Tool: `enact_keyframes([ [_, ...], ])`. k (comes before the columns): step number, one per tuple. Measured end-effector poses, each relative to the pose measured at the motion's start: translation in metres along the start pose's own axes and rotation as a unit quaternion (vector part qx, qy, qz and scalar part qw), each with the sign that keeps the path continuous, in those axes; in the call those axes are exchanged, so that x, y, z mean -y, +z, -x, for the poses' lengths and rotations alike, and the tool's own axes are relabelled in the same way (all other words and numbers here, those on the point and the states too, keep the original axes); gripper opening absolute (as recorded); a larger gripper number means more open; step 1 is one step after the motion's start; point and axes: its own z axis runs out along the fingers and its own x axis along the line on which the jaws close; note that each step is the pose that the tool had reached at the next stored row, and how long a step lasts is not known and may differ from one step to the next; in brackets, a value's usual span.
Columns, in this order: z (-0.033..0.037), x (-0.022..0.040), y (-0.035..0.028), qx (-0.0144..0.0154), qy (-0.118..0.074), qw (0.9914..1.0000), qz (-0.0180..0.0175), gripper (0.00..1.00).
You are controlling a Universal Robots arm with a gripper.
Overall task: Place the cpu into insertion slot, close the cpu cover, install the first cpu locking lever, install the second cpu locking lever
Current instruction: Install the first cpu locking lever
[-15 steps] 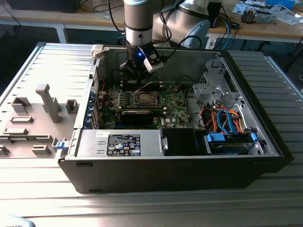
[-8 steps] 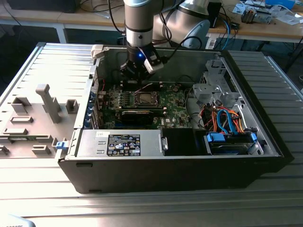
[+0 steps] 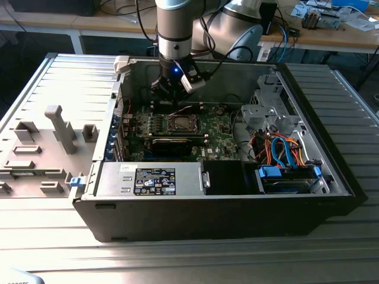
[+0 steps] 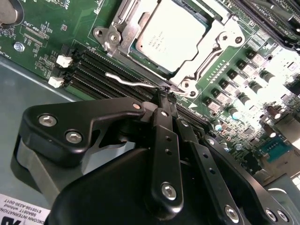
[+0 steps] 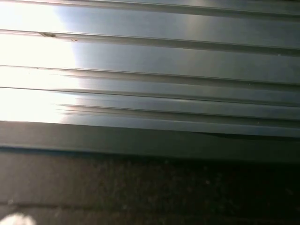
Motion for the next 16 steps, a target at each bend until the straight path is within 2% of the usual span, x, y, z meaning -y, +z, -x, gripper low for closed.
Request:
enact_keyframes([
  [4, -0.0003, 0.0037, 0.0000, -0.0001, 0.000, 1.00000, -0.0001, 0.11],
  [16, 0.0026, 0.0041, 0.0047, -0.0001, 0.000, 1.00000, -0.0002, 0.11],
])
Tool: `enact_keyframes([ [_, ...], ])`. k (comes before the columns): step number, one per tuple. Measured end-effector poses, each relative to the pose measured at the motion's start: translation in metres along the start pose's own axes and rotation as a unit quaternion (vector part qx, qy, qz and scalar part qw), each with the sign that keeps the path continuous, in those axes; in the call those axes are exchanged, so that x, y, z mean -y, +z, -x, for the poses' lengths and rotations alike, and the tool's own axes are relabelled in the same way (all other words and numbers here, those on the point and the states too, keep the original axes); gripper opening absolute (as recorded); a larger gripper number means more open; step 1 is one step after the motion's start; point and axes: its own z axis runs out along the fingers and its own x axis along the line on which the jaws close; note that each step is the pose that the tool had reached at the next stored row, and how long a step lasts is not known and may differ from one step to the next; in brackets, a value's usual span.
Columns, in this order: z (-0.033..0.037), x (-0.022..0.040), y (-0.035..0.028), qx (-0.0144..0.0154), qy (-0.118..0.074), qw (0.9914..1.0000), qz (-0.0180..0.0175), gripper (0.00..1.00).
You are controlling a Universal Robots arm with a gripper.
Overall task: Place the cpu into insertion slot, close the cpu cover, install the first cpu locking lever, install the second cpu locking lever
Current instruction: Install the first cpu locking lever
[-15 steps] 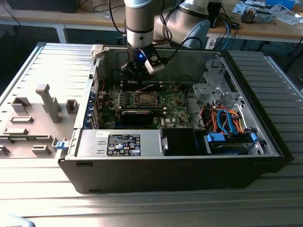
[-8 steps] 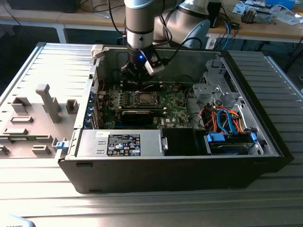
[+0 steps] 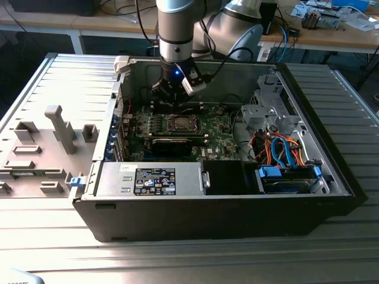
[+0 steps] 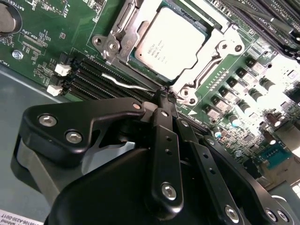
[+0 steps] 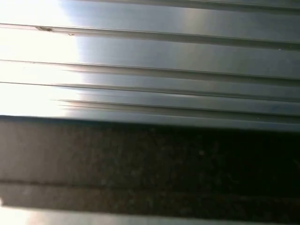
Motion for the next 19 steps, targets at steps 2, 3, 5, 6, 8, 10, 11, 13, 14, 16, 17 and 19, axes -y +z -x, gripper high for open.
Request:
enact_keyframes([
  [2, 0.0014, 0.0001, 0.0007, 0.0000, 0.000, 1.00000, 0.0000, 0.11],
  [3, 0.0021, 0.0002, 0.0010, 0.0000, 0.000, 1.00000, 0.0000, 0.11],
  [5, 0.0039, 0.0003, 0.0017, 0.0000, 0.000, 1.00000, 0.0000, 0.11],
  [6, 0.0047, 0.0003, 0.0021, 0.0001, 0.000, 1.00000, 0.0000, 0.11],
  [8, 0.0061, 0.0004, 0.0027, 0.0000, 0.000, 1.00000, 0.0000, 0.11],
  [10, 0.0080, 0.0006, 0.0035, 0.0000, 0.000, 1.00000, 0.0000, 0.11],
  [11, 0.0087, 0.0006, 0.0038, 0.0000, 0.000, 1.00000, 0.0000, 0.11],
  [13, 0.0116, 0.0008, 0.0048, 0.0000, 0.000, 1.00000, 0.0000, 0.11],
  [14, 0.0129, 0.0009, 0.0053, 0.0000, 0.000, 1.00000, 0.0000, 0.11],
  [16, 0.0155, 0.0011, 0.0062, 0.0000, 0.000, 1.00000, 0.0000, 0.11],
  [17, 0.0164, 0.0012, 0.0064, 0.0001, 0.000, 1.00000, 0.0001, 0.11],
  [19, 0.0188, 0.0014, 0.0069, 0.0000, 0.000, 1.00000, 0.0000, 0.11],
])
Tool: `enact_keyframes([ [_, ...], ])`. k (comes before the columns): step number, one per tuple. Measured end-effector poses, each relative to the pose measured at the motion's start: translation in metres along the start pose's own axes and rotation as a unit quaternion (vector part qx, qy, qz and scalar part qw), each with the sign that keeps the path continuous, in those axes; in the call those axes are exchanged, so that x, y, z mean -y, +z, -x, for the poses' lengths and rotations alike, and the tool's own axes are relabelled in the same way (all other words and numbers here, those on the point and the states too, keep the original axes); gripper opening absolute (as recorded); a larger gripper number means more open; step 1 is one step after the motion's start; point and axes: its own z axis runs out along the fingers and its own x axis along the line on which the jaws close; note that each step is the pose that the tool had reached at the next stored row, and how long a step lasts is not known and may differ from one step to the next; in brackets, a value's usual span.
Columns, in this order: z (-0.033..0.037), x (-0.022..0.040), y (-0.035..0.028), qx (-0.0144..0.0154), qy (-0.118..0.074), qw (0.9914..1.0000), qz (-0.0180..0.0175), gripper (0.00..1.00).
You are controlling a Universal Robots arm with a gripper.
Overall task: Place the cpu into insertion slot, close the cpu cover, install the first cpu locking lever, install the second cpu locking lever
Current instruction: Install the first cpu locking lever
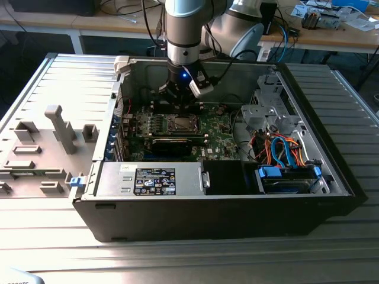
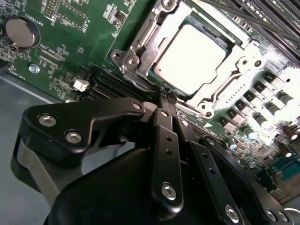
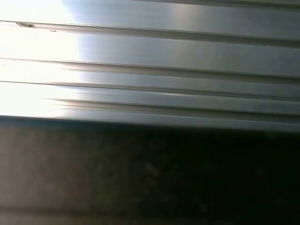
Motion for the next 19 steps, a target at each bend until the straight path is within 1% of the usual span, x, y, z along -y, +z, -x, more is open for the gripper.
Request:
enact_keyframes([
  [3, 0.0055, 0.0004, 0.0010, 0.0000, 0.000, 1.00000, 0.0000, 0.11],
  [4, 0.0083, 0.0005, 0.0014, 0.0000, 0.000, 1.00000, 0.0000, 0.11],
  [5, 0.0147, 0.0008, 0.0005, 0.0005, -0.002, 0.99997, 0.0075, 0.11],
  [6, 0.0148, 0.0054, -0.0159, 0.0007, -0.003, 0.99993, 0.0112, 0.11],
  [7, 0.0144, 0.0119, -0.0160, 0.0007, -0.003, 0.99993, 0.0113, 0.11],
  [12, 0.0135, 0.0255, -0.0163, 0.0007, -0.003, 0.99993, 0.0113, 0.11],
  [16, 0.0130, 0.0338, -0.0165, 0.0007, -0.003, 0.99993, 0.0112, 0.11],
  [19, 0.0128, 0.0359, -0.0168, 0.0007, -0.003, 0.99993, 0.0112, 0.11],
])
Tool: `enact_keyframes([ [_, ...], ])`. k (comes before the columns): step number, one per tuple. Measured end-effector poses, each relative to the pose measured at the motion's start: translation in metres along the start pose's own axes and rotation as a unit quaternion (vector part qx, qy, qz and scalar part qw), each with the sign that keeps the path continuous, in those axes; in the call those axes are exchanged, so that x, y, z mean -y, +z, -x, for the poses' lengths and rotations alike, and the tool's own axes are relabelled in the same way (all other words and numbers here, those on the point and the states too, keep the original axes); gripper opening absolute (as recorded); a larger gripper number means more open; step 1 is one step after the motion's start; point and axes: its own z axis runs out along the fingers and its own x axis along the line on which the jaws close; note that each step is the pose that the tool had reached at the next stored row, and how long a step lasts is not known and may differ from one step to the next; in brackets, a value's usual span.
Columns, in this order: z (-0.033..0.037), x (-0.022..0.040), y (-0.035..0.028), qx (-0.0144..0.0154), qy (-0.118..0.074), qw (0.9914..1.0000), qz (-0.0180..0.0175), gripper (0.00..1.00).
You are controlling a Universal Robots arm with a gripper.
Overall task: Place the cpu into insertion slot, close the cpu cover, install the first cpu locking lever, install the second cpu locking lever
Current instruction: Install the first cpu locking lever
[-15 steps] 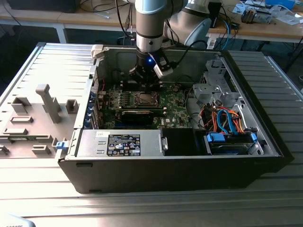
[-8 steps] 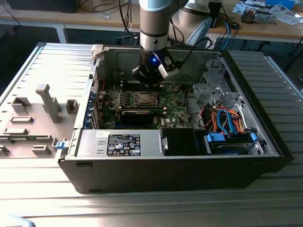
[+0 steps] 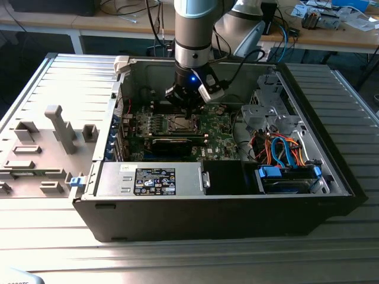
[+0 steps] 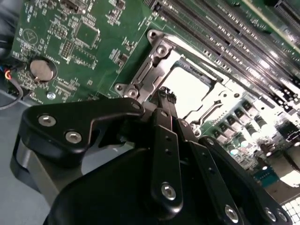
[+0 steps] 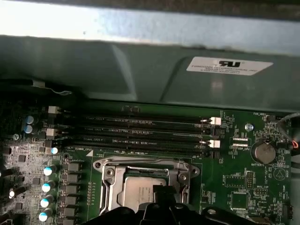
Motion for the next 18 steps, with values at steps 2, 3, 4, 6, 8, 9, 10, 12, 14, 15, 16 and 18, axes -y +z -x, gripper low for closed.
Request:
enact_keyframes([
  [2, -0.0001, 0.0006, -0.0018, 0.0000, 0.000, 1.00000, 0.0000, 0.11],
  [3, 0.0000, 0.0006, -0.0032, 0.0001, 0.000, 1.00000, 0.0001, 0.11],
  [4, 0.0002, 0.0005, -0.0066, 0.0000, 0.000, 1.00000, 0.0003, 0.11],
  [6, 0.0003, 0.0004, -0.0100, 0.0000, 0.000, 1.00000, 0.0005, 0.11],
  [8, 0.0007, 0.0002, -0.0161, 0.0001, 0.000, 1.00000, 0.0006, 0.11],
  [9, 0.0010, 0.0000, -0.0201, 0.0001, 0.000, 1.00000, 0.0007, 0.11],
  [10, 0.0011, -0.0002, -0.0245, 0.0001, 0.000, 1.00000, 0.0007, 0.11],
  [12, 0.0012, -0.0003, -0.0292, 0.0001, 0.000, 1.00000, 0.0008, 0.11],
  [14, 0.0013, -0.0004, -0.0315, 0.0001, 0.000, 1.00000, 0.0009, 0.11],
  [15, 0.0013, -0.0005, -0.0315, 0.0001, 0.000, 1.00000, 0.0010, 0.11],
  [16, 0.0013, -0.0005, -0.0315, 0.0002, 0.000, 1.00000, 0.0010, 0.11],
  [18, 0.0013, -0.0004, -0.0316, 0.0001, 0.000, 1.00000, 0.0010, 0.11],
])
